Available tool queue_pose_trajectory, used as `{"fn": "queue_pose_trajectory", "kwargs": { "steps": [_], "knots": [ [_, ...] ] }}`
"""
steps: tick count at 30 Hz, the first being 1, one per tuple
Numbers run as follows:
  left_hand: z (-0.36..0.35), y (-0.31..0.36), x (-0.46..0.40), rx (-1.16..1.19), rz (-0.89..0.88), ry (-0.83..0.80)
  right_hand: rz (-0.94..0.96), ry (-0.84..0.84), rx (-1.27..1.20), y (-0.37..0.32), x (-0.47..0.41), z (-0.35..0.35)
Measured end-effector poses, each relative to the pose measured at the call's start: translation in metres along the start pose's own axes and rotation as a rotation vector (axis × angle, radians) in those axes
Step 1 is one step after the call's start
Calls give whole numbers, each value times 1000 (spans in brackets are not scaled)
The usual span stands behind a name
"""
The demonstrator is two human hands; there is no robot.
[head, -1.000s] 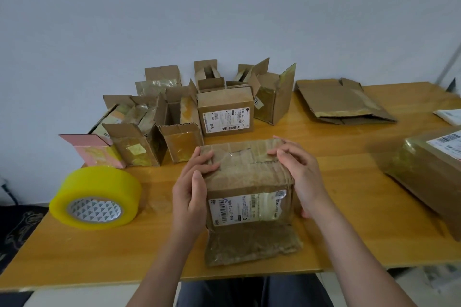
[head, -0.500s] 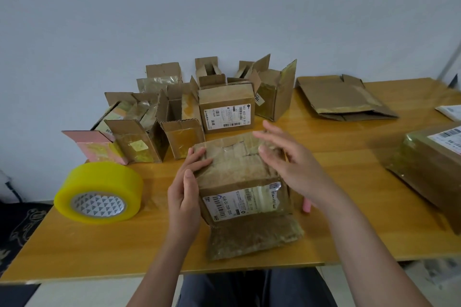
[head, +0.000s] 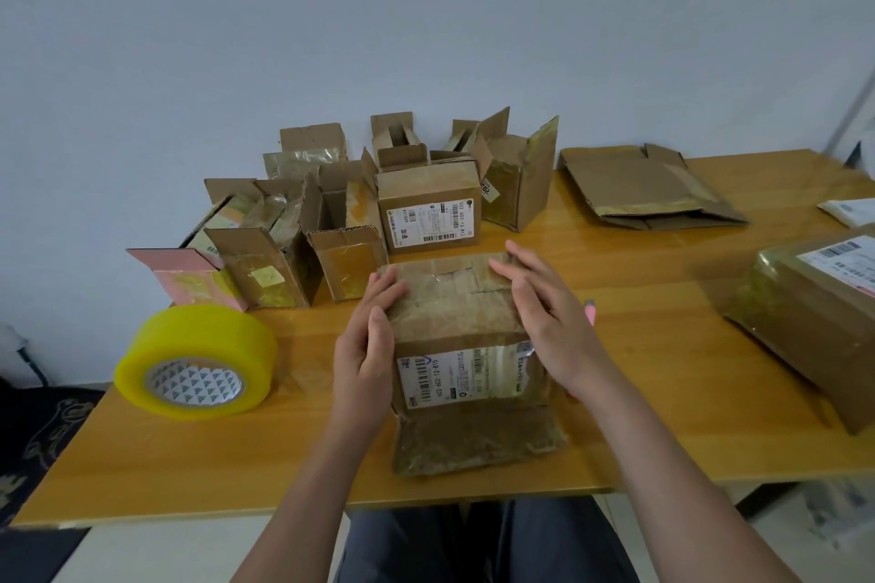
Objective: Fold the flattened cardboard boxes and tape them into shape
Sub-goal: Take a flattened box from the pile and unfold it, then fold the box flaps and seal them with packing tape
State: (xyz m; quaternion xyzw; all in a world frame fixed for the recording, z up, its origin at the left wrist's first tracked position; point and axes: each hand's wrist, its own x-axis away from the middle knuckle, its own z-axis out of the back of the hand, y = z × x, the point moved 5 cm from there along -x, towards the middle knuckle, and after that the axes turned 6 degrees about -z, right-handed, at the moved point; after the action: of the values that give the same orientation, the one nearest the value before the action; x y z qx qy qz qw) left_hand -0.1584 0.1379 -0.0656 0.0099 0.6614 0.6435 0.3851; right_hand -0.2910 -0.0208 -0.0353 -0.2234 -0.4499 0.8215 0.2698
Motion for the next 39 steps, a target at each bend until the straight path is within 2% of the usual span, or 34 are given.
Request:
{"fn": "queue_pose_trajectory", "kwargs": {
  "steps": [3,6,8,12,16,19,22,25,27,29,32,37,39],
  "knots": [
    [4,9,1,-68,69,-45,66,83,177,0,3,2],
    [7,31,-1,-185,26,-106,129,181,333,-7,6,11],
    [16,40,0,-239,-15,-88,177,201,361,-17,11,14],
    [55,56,3,-367,-85,88,279,293,396,-40,19,14],
    [113,68,15,-472,-172,410,443,363,313,-88,32,-11],
    [156,60,30,-527,-143,617,534,201,166,-119,42,-59],
    [181,38,44,-547,49,721,477,-70,76,-132,47,-118],
    [198,-2,55,-516,311,663,286,-291,82,-120,40,-169],
    [206,-30,59,-519,496,575,186,-373,91,-107,31,-194],
    [207,-48,58,-591,593,470,147,-418,65,-96,24,-214],
    [202,-51,52,-564,554,457,94,-432,0,-84,14,-229],
    [179,-38,42,-300,490,528,46,-357,-100,-73,7,-234],
    [164,-32,35,9,460,509,37,-326,-167,-74,5,-233]
  ]
}}
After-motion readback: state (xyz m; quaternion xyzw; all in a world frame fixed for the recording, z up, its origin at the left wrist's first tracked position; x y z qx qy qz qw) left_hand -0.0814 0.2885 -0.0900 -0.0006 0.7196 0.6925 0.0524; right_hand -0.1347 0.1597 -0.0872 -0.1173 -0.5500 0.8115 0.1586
